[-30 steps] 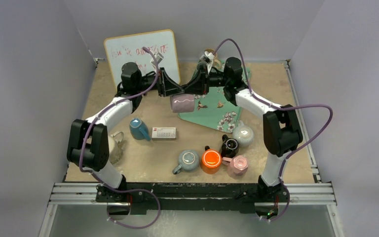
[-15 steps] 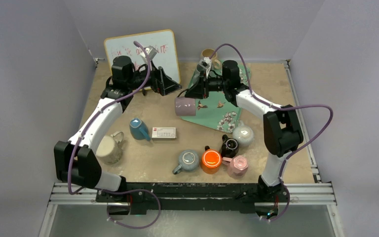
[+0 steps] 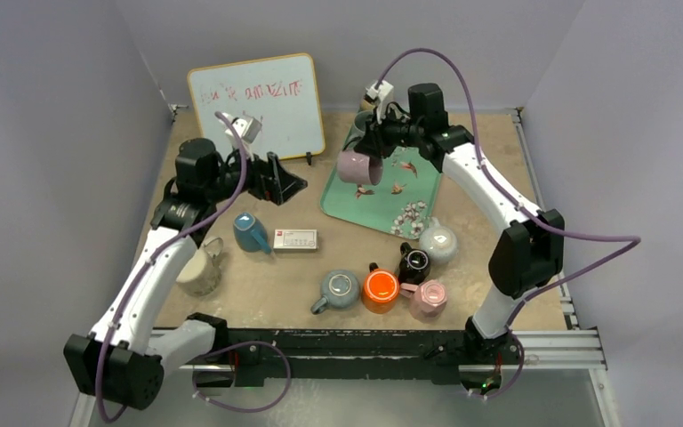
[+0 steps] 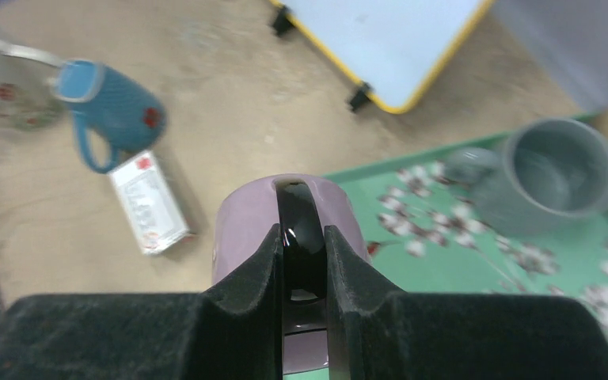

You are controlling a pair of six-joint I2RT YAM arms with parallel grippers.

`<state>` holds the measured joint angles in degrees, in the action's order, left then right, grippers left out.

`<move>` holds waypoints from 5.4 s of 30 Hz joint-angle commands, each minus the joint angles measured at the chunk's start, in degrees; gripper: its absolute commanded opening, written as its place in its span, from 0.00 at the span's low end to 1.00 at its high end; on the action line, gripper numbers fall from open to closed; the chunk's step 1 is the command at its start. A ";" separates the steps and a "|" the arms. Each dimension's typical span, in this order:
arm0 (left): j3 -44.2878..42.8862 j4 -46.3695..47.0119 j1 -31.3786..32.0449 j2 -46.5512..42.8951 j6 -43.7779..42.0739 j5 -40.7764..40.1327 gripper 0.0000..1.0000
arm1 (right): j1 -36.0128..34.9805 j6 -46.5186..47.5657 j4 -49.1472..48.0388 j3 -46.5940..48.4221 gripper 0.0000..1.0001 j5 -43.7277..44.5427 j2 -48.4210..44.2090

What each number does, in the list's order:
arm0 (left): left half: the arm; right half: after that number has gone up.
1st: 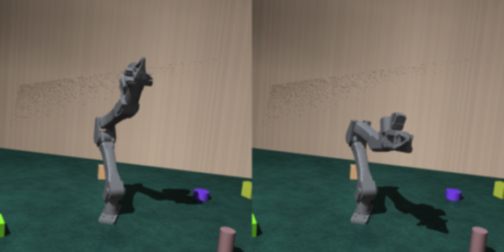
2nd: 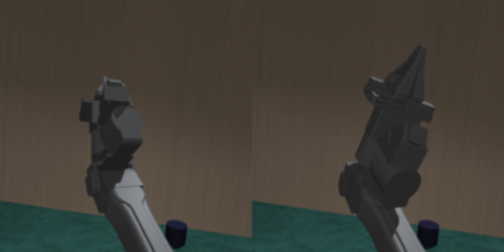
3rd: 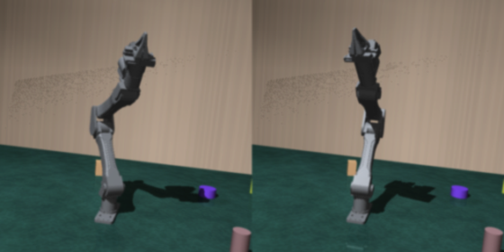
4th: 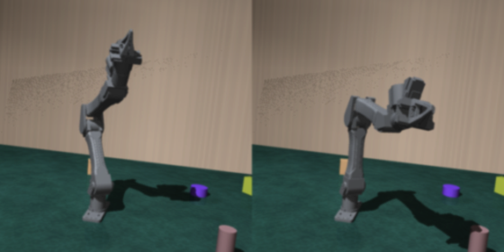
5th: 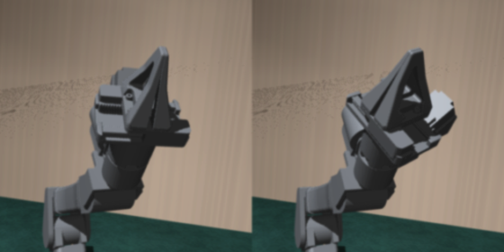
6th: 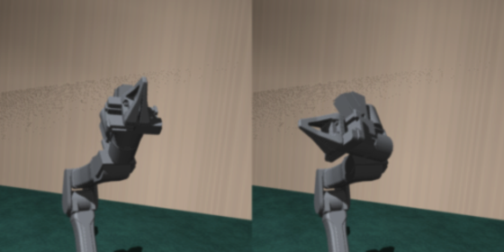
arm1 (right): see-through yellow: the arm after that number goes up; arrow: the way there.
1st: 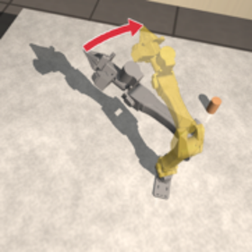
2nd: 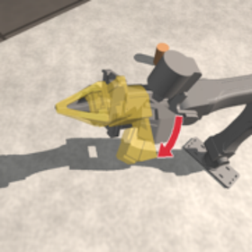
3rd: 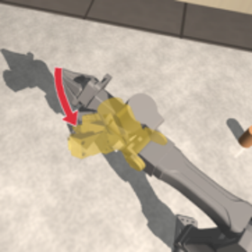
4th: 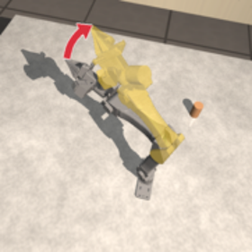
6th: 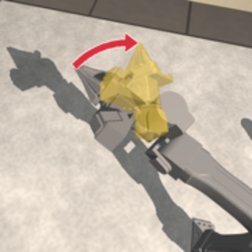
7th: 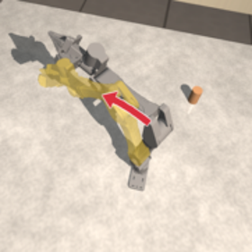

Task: Turn the mug right side up
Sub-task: Turn over the cup at the center of the board, then place the cup on the tray.

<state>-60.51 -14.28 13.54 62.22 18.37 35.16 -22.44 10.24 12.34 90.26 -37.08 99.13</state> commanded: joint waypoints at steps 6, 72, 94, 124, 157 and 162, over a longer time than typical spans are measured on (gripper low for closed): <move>10.99 -11.15 -0.09 -13.26 -8.57 -9.54 1.00 | 0.20 18.15 18.62 12.61 0.00 29.24 -1.00; 16.21 -10.63 -0.09 -21.78 -8.48 -13.01 0.99 | 12.11 15.93 12.37 51.66 0.00 36.97 45.61; 16.40 -10.50 -0.09 -22.38 -9.30 -12.13 0.99 | 12.11 16.68 28.10 46.02 0.07 40.09 39.48; 17.01 -10.11 -0.09 -22.32 -10.81 -11.16 0.99 | 12.45 5.83 10.44 35.21 0.81 35.50 27.54; 17.09 -10.06 -0.09 -24.08 -10.37 -11.34 0.99 | 16.48 -0.12 0.97 7.79 0.64 39.30 22.16; 17.09 -10.06 -0.09 -24.08 -10.42 -11.32 0.99 | 17.01 3.16 -2.82 8.95 0.61 37.30 24.20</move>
<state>-43.46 -25.80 13.54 38.61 8.75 23.40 -5.93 10.61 15.03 95.81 1.96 123.09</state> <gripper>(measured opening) 0.988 0.633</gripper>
